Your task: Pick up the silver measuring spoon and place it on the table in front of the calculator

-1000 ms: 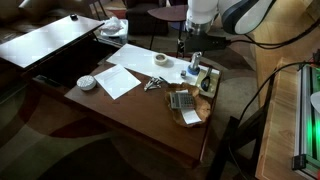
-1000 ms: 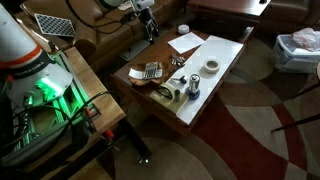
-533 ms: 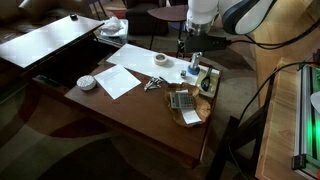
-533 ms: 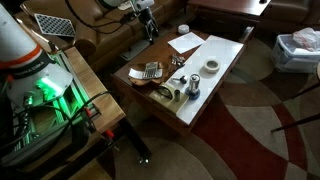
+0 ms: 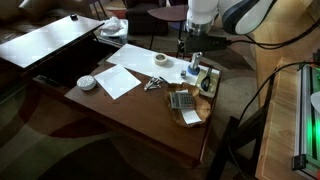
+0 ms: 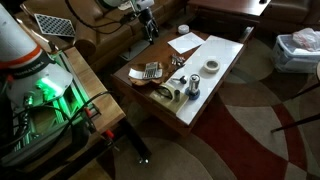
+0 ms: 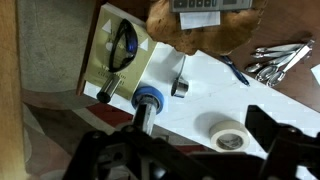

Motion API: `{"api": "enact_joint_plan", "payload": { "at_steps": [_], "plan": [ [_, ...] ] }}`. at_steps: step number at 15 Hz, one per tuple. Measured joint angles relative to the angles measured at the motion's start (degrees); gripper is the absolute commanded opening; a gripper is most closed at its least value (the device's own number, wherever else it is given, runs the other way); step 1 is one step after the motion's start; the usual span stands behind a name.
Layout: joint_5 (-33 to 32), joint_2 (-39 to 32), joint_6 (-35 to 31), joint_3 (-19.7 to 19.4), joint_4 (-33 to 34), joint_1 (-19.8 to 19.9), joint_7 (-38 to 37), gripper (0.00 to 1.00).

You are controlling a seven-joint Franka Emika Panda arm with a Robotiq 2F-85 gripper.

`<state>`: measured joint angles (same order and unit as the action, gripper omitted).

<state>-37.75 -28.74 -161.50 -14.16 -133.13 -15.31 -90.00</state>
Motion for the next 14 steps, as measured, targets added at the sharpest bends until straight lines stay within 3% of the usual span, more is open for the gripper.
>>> {"api": "enact_joint_plan", "payload": {
  "at_steps": [3, 7, 11, 14],
  "plan": [
    [-2.0, -2.1, -0.2, -3.9, 2.5, -3.0, -7.4, 1.0],
    [-3.0, -12.0, -0.8, -10.7, 10.4, -6.3, -19.3, 1.0],
    [0.3, -21.5, 1.9, -12.1, 16.7, -5.3, -23.5, 1.0],
    [0.8, -22.6, 2.2, -12.1, 17.9, -5.4, -23.9, 1.0]
  ]
}}
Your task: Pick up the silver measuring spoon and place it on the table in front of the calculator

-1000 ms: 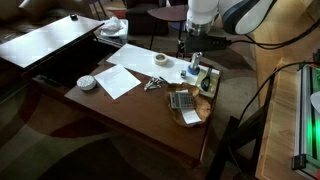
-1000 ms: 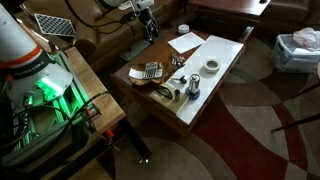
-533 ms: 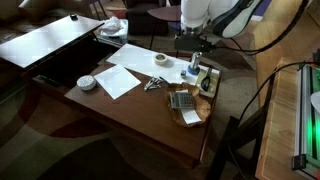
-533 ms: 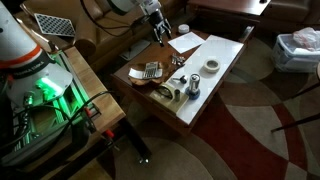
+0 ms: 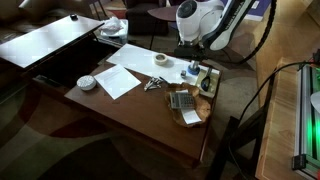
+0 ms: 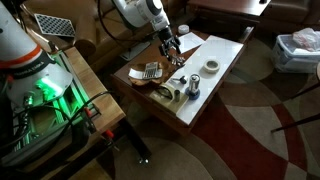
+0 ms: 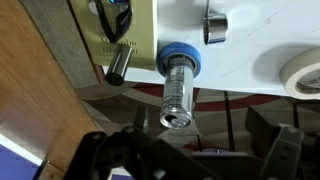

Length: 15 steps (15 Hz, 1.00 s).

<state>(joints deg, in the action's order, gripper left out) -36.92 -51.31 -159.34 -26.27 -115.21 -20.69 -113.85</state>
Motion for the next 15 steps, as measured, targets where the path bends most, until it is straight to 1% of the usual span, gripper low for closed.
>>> {"api": "enact_joint_plan", "payload": {
  "at_steps": [4, 7, 9, 10, 12, 15],
  "plan": [
    [0.1, 0.0, 0.1, -0.1, 0.2, 0.0, 0.2, 1.0],
    [1.1, -0.4, 2.2, 0.1, 1.1, 1.1, 3.7, 1.0],
    [2.5, -1.3, 3.7, 1.2, 2.7, 4.0, 9.1, 1.0],
    [3.7, -2.0, 5.2, 2.2, 3.8, 6.0, 12.7, 1.0],
    [7.2, -3.5, 11.2, 4.8, 6.7, 10.2, 20.5, 1.0],
    [11.4, -5.7, 18.3, 8.3, 11.2, 14.8, 32.4, 1.0]
  ]
}}
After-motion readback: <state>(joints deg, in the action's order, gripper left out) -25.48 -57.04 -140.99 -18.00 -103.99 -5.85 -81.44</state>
